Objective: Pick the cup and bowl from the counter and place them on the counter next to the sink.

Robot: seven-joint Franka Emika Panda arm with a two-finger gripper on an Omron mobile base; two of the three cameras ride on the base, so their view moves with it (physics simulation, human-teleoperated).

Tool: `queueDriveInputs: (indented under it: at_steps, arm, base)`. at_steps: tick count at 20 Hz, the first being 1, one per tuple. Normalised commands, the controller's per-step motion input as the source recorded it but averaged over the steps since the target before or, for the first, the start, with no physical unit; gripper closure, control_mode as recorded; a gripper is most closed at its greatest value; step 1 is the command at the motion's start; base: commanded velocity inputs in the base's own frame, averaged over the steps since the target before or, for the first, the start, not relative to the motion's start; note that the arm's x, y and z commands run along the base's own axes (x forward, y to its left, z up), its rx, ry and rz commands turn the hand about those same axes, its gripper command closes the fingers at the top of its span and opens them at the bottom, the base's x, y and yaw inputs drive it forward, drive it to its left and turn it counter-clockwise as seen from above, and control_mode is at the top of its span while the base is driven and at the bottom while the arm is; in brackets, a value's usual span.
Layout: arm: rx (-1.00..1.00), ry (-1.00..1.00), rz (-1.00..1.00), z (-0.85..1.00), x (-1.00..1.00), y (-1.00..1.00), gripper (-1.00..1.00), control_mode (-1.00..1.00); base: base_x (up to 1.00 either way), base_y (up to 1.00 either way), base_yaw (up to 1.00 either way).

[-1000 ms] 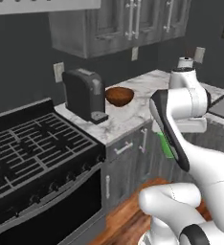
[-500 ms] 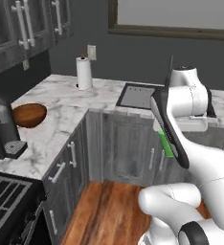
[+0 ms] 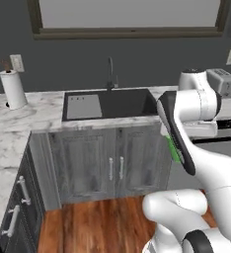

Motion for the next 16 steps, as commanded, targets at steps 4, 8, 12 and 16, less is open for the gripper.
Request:
queueDriveInputs:
  at_steps: [4,8,12,16]
  arm:
    - [0.00,0.00,0.00,0.00,0.00,0.00,1.00,1.00]
    - [0.00,0.00,0.00,0.00,0.00,0.00,1.00,1.00]
    - [0.00,0.00,0.00,0.00,0.00,0.00,1.00,1.00]
    - [0.00,0.00,0.00,0.00,0.00,0.00,1.00,1.00]
  base:
    - [0.50,0.00,-0.05]
    - [0.60,0.08,0.01]
    - [0.87,0.26,0.08]
    - [0.92,0.07,0.03]
